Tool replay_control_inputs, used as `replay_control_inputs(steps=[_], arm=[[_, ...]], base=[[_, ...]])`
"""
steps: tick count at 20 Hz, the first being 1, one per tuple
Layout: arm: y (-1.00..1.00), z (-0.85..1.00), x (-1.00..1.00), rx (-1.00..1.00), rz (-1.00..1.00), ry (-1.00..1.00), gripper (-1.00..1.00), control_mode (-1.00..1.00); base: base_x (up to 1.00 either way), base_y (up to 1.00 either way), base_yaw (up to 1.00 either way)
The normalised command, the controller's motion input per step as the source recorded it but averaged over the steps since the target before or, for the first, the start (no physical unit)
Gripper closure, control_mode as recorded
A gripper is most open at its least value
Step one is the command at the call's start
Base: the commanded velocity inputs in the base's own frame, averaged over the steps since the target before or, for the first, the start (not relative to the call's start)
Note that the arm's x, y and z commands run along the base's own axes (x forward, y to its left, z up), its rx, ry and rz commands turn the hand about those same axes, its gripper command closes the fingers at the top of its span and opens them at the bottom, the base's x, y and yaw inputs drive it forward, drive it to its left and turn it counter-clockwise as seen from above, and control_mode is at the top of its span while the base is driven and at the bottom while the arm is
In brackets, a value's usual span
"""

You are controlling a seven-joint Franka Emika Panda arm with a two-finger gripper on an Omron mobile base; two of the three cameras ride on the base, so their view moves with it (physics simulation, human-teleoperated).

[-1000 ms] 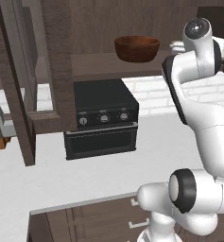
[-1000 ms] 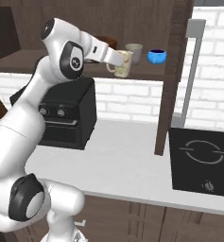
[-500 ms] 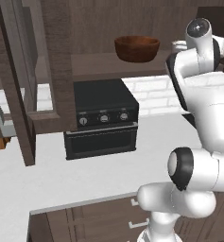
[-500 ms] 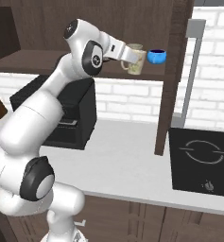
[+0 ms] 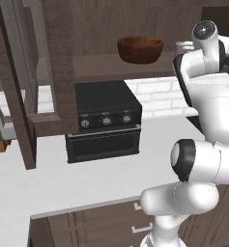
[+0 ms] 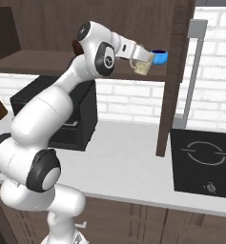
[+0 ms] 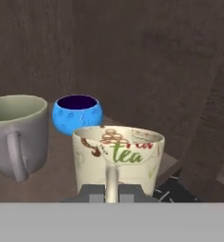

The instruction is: Gather all objects into one cabinet and sort the glasses and bowls to opposite sides.

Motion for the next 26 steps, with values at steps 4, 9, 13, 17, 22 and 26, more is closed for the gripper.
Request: replay_control_inputs(steps=[4,9,13,17,22,26], arm=[[-0.13,0.0,0.39,0.0,0.0,-0.02,1.0,-1.0],[-0.02,0.0,0.05,0.0,0.0,-0.03,1.0,-1.0],[-0.18,-0.04,0.08,-0.01,0.0,-0.03,1.0,-1.0],[-0.17,-0.21,0.0,-0.06,0.0,-0.15,1.0,-1.0],[-0.12,-0.21,0.0,-0.06,0.0,-0.17,1.0,-1.0],[-0.1,-0.15,0.02,-0.04,0.0,-0.12,1.0,-1.0]], base=[[0.0,0.0,0.0],[0.0,0.0,0.0],[0.0,0.0,0.0],[0.0,0.0,0.0],[0.0,0.0,0.0],[0.0,0.0,0.0]])
